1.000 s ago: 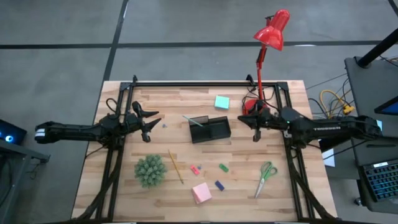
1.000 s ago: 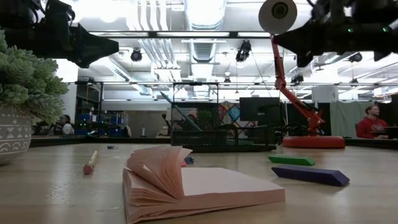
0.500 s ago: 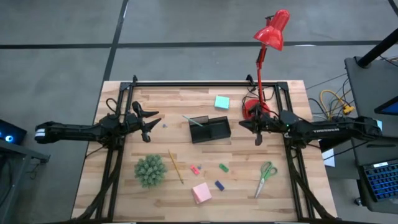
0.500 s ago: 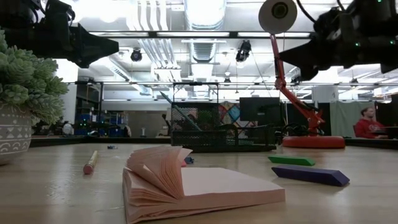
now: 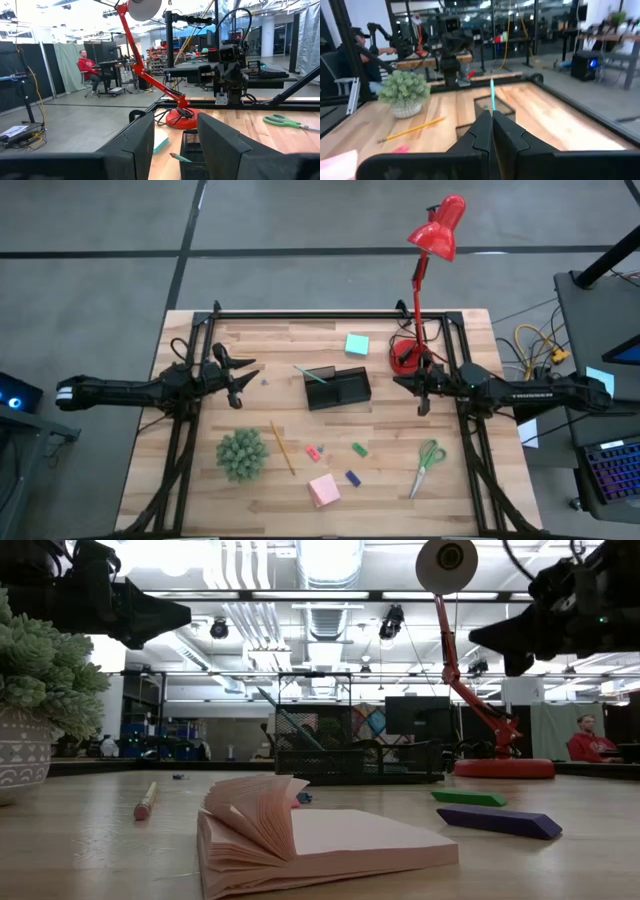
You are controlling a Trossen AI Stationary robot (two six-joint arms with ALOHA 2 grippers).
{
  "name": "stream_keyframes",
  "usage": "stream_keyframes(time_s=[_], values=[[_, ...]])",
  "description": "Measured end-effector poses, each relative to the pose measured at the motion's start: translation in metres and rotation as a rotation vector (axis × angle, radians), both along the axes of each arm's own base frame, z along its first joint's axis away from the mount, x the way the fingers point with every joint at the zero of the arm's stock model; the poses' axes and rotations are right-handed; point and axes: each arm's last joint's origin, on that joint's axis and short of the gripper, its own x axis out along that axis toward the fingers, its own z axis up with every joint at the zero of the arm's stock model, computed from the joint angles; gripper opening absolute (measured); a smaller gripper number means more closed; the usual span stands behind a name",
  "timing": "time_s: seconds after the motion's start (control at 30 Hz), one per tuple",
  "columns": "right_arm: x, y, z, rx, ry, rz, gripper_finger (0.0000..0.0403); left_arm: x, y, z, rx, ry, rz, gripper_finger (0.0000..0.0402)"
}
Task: Pick and place office supplies into organizer
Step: Put the yellow pencil into the black desk organizer
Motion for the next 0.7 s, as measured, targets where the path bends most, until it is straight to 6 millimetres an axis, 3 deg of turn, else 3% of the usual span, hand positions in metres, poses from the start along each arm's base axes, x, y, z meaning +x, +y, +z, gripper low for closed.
stream_keyframes(time_s=[0.7], values=[[-0.018,0.001,0.001,0.001,0.0,-0.048,0.0008,0.0,0.0,0.0,0.0,0.001,0.0,0.0137]])
